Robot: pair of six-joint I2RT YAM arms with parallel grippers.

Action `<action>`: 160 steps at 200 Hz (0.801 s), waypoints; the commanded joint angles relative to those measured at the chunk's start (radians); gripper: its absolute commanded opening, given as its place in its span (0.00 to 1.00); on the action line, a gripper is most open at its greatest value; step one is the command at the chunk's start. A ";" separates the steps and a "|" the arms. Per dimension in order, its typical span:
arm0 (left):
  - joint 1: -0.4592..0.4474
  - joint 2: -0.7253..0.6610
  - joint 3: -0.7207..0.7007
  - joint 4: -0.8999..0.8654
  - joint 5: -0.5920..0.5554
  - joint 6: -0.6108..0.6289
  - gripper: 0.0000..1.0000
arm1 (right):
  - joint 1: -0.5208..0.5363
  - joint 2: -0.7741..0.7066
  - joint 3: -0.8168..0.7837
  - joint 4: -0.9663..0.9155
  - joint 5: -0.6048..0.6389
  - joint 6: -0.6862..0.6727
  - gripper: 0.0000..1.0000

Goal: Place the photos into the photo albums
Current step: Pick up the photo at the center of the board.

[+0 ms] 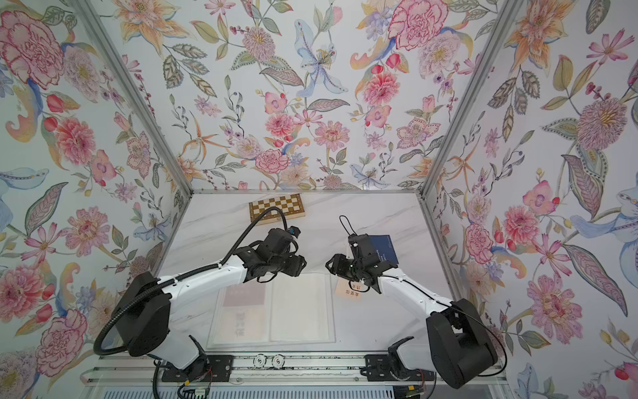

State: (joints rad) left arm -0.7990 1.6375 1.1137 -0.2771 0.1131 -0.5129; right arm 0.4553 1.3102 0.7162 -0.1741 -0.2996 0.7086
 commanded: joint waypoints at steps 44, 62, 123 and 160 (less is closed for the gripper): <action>-0.081 0.210 0.183 0.023 0.096 0.001 0.53 | -0.115 -0.065 -0.096 -0.122 0.147 -0.047 0.53; -0.103 0.254 0.225 0.028 0.124 -0.006 0.50 | -0.155 -0.080 -0.118 -0.122 0.154 -0.045 0.53; -0.166 0.384 0.338 0.020 0.161 -0.009 0.38 | -0.211 -0.066 -0.160 -0.122 0.157 -0.051 0.53; -0.175 0.441 0.373 0.035 0.195 -0.021 0.35 | -0.214 -0.036 -0.162 -0.120 0.156 -0.051 0.53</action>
State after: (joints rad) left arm -0.9661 2.0361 1.4487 -0.2470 0.2707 -0.5232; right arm 0.2466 1.2507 0.5648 -0.2764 -0.1635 0.6720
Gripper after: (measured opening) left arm 0.354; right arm 0.527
